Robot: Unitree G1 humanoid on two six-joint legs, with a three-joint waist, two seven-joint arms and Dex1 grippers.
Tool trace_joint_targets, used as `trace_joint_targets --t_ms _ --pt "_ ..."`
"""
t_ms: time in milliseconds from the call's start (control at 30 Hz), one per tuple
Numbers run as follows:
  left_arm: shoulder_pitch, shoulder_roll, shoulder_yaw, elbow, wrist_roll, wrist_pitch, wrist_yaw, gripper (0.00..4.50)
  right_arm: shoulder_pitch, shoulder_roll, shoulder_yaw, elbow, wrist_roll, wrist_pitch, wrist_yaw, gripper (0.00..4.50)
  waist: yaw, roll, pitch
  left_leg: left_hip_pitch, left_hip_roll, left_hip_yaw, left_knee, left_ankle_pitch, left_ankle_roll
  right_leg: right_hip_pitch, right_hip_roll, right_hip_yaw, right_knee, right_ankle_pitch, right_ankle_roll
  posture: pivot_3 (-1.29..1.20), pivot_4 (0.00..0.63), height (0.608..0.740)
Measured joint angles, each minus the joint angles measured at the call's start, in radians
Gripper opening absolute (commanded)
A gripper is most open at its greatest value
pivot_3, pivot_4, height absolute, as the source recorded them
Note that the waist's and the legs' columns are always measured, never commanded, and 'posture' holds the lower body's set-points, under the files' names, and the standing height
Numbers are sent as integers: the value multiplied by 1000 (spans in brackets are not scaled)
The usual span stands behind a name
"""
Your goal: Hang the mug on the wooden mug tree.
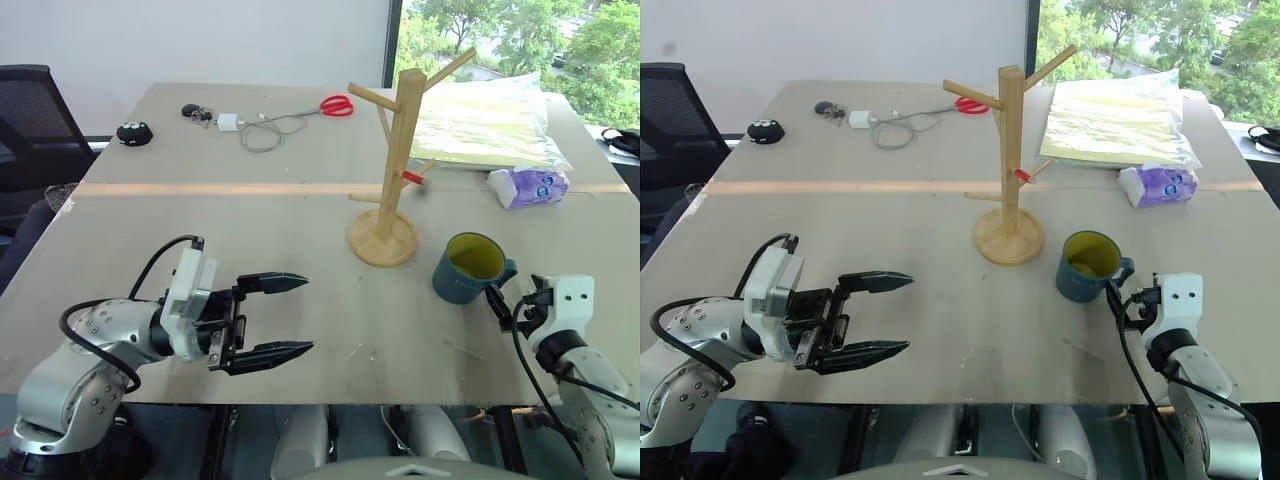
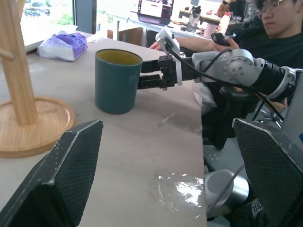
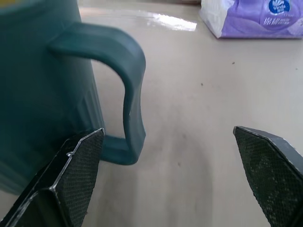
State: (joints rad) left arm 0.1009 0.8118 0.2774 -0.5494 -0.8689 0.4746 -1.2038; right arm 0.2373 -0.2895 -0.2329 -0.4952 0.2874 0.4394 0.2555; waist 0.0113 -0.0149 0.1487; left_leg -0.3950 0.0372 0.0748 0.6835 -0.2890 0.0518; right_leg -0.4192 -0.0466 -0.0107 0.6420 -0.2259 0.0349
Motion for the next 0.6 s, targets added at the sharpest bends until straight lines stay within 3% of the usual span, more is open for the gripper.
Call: trace_joint_targets --t_ms 33,67,167,300,600 --pt "0 2 1 -1 0 0 0 4500 -5 0 0 4 0 -1 0 3793 0 0 0 0 0 0 0 0 0 0 0 0 0 0 0 0 150 740" --pt "0 2 4 -3 0 0 1 4500 -10 0 2 8 -1 -4 0 3153 0 0 0 0 0 0 0 0 0 0 0 0 0 0 0 0 150 740" --pt "-1 2 6 -5 0 0 7 4500 -23 1 10 18 -1 -5 1 1996 0 0 0 0 0 0 0 0 0 0 0 0 0 0 0 0 150 740" --pt "-5 2 6 -5 0 0 10 4500 -45 1 30 28 0 -1 3 66 0 0 0 0 0 0 0 0 -1 0 0 0 0 0 0 0 150 740" --pt "-25 -69 9 25 7 -29 87 4500 -92 -76 27 -59 62 124 33 21 -1 1 1 0 0 1 0 2 -3 0 0 1 0 0 0 0 150 740"
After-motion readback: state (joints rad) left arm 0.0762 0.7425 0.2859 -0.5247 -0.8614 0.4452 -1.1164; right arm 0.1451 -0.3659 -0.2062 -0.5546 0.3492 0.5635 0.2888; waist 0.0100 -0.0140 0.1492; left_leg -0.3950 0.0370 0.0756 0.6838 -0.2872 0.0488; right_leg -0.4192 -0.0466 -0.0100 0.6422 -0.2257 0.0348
